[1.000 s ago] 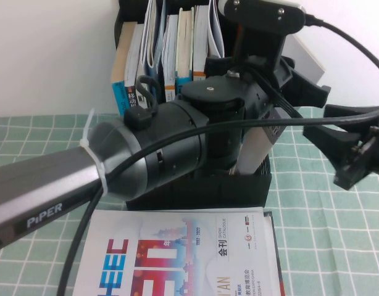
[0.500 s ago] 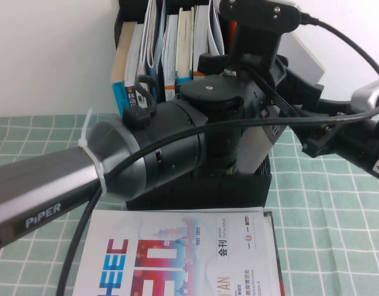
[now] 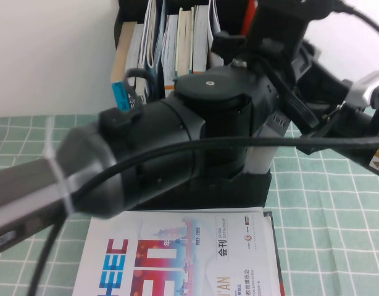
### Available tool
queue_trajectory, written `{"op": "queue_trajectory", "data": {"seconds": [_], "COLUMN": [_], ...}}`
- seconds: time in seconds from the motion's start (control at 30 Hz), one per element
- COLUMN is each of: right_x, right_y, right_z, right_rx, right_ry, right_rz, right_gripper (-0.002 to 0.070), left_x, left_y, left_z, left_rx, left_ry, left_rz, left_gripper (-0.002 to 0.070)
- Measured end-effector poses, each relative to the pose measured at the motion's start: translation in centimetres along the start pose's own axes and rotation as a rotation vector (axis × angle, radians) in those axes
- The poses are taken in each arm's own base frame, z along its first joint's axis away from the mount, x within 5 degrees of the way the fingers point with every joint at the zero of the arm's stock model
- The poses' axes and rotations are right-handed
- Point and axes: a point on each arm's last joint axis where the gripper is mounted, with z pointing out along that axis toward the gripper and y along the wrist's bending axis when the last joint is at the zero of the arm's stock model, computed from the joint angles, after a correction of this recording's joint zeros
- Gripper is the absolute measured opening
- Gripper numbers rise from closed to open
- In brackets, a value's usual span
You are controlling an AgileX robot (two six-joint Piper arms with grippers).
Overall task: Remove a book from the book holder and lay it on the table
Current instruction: Pick up the right side book from the book shelf, then place the picked book on the book
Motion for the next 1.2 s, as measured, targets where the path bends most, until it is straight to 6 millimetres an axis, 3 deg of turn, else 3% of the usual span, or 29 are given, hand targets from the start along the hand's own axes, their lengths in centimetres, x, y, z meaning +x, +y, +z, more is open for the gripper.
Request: {"op": "queue_trajectory", "data": {"seconds": [0.3,0.53,0.73,0.93,1.03,1.2], "right_x": [-6.8,-12.0,-16.1,-18.5,-18.4,-17.6], "right_y": [2.2,5.4,8.8,12.0,13.3,14.7], "right_z": [-2.0,-4.7,-7.7,-10.3,-11.0,-11.5], "right_rx": [0.022,0.030,-0.008,-0.125,-0.220,-0.352], "right_ry": [-0.195,-0.186,-0.181,-0.185,-0.146,-0.070], "right_rz": [-0.210,-0.508,-0.761,-0.765,-0.748,-0.701], "right_gripper": [0.0015,0.0014,0.0014,0.0014,0.0014,0.0014], "left_x": [-7.1,-11.1,-12.1,-12.0,-11.7,-9.9], "left_y": [-1.1,2.3,6.9,11.2,12.7,13.2], "left_z": [-9.1,-17.7,-24.6,-30.4,-32.1,-32.7], "left_rx": [0.093,-0.065,-0.255,-0.281,-0.222,-0.145], "left_ry": [-0.209,-0.317,-0.307,-0.292,-0.301,-0.282], "left_rz": [-0.003,-0.027,-0.097,-0.242,-0.292,-0.283], "left_gripper": [-0.0003,-0.0003,-0.0003,-0.0003,-0.0003,-0.0003]}}
